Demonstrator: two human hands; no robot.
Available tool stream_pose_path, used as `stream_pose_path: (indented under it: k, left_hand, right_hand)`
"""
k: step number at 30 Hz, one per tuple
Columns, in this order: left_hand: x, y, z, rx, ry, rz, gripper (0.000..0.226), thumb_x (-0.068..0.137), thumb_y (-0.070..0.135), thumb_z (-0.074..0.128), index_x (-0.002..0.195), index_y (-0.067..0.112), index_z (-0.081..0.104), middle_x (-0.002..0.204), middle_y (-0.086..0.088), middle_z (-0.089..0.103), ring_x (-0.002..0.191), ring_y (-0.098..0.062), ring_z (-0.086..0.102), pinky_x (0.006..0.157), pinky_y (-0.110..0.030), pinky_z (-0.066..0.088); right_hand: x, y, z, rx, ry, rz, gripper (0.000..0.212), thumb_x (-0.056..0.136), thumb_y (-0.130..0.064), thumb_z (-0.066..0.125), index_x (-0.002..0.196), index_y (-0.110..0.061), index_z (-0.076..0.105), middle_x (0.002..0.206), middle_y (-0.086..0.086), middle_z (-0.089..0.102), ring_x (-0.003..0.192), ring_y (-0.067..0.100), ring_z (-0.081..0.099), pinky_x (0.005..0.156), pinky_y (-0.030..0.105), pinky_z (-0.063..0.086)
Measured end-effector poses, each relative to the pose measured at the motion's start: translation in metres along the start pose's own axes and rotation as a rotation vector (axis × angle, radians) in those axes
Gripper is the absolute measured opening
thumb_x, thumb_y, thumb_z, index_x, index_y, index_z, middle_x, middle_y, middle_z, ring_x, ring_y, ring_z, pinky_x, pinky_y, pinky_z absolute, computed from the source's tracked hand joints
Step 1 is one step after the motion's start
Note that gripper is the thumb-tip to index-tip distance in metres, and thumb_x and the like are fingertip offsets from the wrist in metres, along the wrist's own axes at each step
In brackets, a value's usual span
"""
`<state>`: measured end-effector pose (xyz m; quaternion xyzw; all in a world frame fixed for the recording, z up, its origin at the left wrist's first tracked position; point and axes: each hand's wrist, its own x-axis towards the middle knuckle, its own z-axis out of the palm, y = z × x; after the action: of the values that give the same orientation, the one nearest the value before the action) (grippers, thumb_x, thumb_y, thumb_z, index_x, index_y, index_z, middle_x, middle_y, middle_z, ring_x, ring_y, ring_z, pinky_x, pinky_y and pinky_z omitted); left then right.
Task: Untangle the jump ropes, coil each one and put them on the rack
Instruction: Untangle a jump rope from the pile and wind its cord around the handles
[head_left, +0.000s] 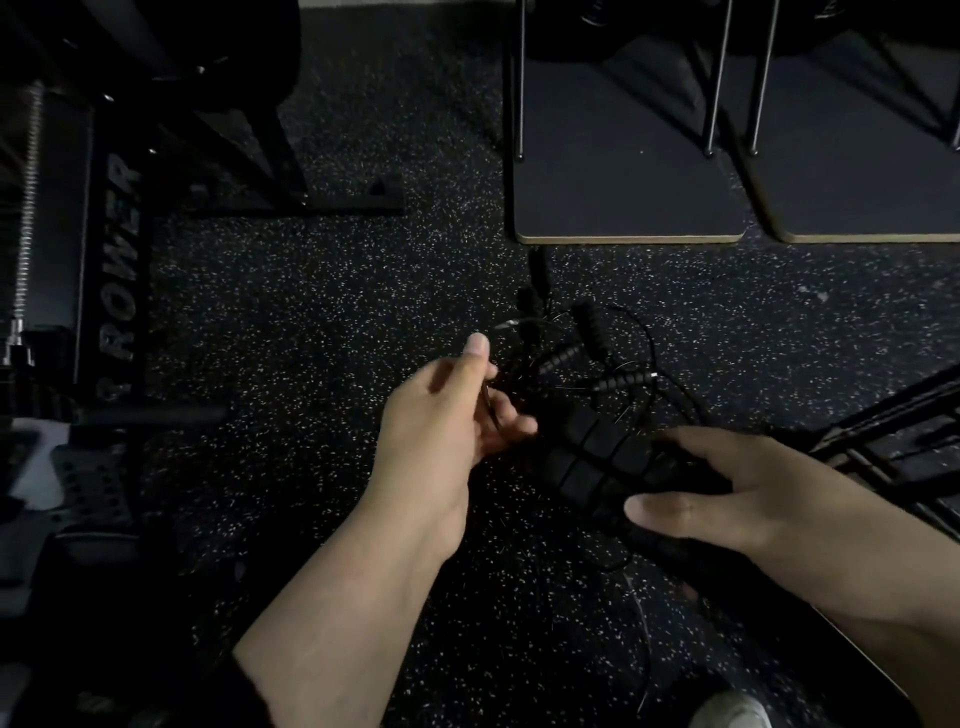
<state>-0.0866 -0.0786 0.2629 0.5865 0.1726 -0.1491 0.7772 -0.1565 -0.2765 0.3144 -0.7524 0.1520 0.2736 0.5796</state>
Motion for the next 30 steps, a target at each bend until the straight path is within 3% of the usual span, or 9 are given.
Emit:
stream_pose_path:
  k: [5, 8, 11, 14, 17, 21, 24, 27, 30]
  left_hand:
    - [0.0, 0.006, -0.006, -0.22, 0.093, -0.183, 0.018, 0.103, 0.029, 0.06, 0.103, 0.012, 0.067, 0.064, -0.001, 0.064, 0.054, -0.017, 0.067, 0.054, -0.029, 0.057]
    - [-0.001, 0.012, -0.007, -0.292, 0.018, -0.198, 0.028, 0.105, 0.031, 0.055, 0.122, 0.009, 0.059, 0.087, -0.009, 0.076, 0.079, -0.025, 0.077, 0.067, -0.039, 0.063]
    - [-0.009, 0.02, -0.005, -0.046, -0.13, -0.139, 0.046, 0.103, 0.048, 0.05, 0.133, 0.014, 0.058, 0.1, -0.01, 0.079, 0.094, -0.028, 0.077, 0.081, -0.045, 0.063]
    - [-0.029, 0.027, 0.007, 0.176, -0.368, -0.179, 0.065, 0.09, 0.065, 0.05, 0.129, 0.015, 0.066, 0.113, -0.01, 0.077, 0.105, -0.028, 0.074, 0.091, -0.049, 0.06]
    - [-0.044, 0.027, 0.02, 0.223, -0.353, -0.082, 0.034, 0.096, 0.044, 0.064, 0.116, 0.017, 0.071, 0.111, -0.005, 0.078, 0.105, -0.024, 0.074, 0.096, -0.05, 0.058]
    - [-0.044, 0.046, 0.017, -0.137, -0.026, -0.035, 0.018, 0.097, 0.033, 0.061, 0.093, 0.015, 0.063, 0.075, -0.003, 0.066, 0.063, -0.023, 0.065, 0.07, -0.042, 0.06]
    - [-0.044, 0.082, -0.008, -0.21, 0.167, 0.085, 0.018, 0.095, 0.038, 0.059, 0.097, 0.021, 0.063, 0.068, 0.0, 0.059, 0.046, -0.015, 0.051, 0.047, -0.028, 0.05]
    - [-0.055, 0.106, -0.028, -0.02, 0.164, 0.241, 0.022, 0.096, 0.042, 0.064, 0.109, 0.025, 0.064, 0.067, 0.003, 0.06, 0.047, -0.012, 0.05, 0.045, -0.026, 0.046]
    - [-0.079, 0.119, -0.031, 0.22, -0.008, 0.29, 0.024, 0.098, 0.04, 0.064, 0.115, 0.023, 0.062, 0.073, 0.001, 0.064, 0.05, -0.014, 0.055, 0.046, -0.028, 0.048]
  right_hand:
    - [-0.007, 0.006, -0.007, 0.195, -0.138, -0.053, 0.046, 0.065, -0.038, 0.091, 0.104, -0.02, 0.075, 0.085, 0.025, 0.07, 0.053, 0.032, 0.059, 0.05, 0.033, 0.051]
    - [-0.006, 0.008, -0.005, 0.392, 0.036, -0.163, 0.046, 0.062, -0.034, 0.092, 0.101, -0.016, 0.076, 0.084, 0.019, 0.07, 0.054, 0.031, 0.056, 0.047, 0.032, 0.05]
    - [-0.008, 0.004, -0.003, 0.526, 0.191, -0.208, 0.021, 0.067, -0.023, 0.083, 0.087, -0.019, 0.078, 0.077, 0.011, 0.069, 0.053, 0.027, 0.056, 0.045, 0.029, 0.05]
    - [-0.016, -0.004, 0.005, 0.378, 0.202, -0.237, 0.026, 0.067, -0.03, 0.08, 0.092, -0.023, 0.075, 0.079, 0.009, 0.072, 0.056, 0.026, 0.063, 0.049, 0.032, 0.053]
    - [-0.022, -0.006, 0.019, 0.198, 0.204, -0.247, 0.031, 0.072, -0.039, 0.078, 0.101, -0.03, 0.072, 0.084, 0.004, 0.077, 0.07, 0.019, 0.072, 0.059, 0.031, 0.057]
    - [-0.026, -0.003, 0.017, 0.063, 0.514, -0.324, 0.025, 0.087, -0.052, 0.071, 0.103, -0.033, 0.07, 0.083, -0.004, 0.076, 0.078, 0.021, 0.071, 0.072, 0.039, 0.052]
    - [-0.038, -0.011, 0.003, 0.356, 0.666, -0.459, 0.018, 0.095, -0.039, 0.069, 0.099, -0.022, 0.072, 0.082, 0.004, 0.074, 0.075, 0.026, 0.071, 0.068, 0.04, 0.054]
    - [-0.05, -0.019, -0.001, 0.325, 0.671, -0.524, 0.021, 0.094, -0.042, 0.065, 0.1, -0.024, 0.073, 0.087, 0.004, 0.075, 0.079, 0.024, 0.072, 0.067, 0.039, 0.052]
    - [-0.069, -0.029, 0.011, 0.31, 0.627, -0.599, 0.014, 0.099, -0.035, 0.062, 0.099, -0.023, 0.07, 0.093, 0.004, 0.077, 0.083, 0.023, 0.073, 0.071, 0.042, 0.055]
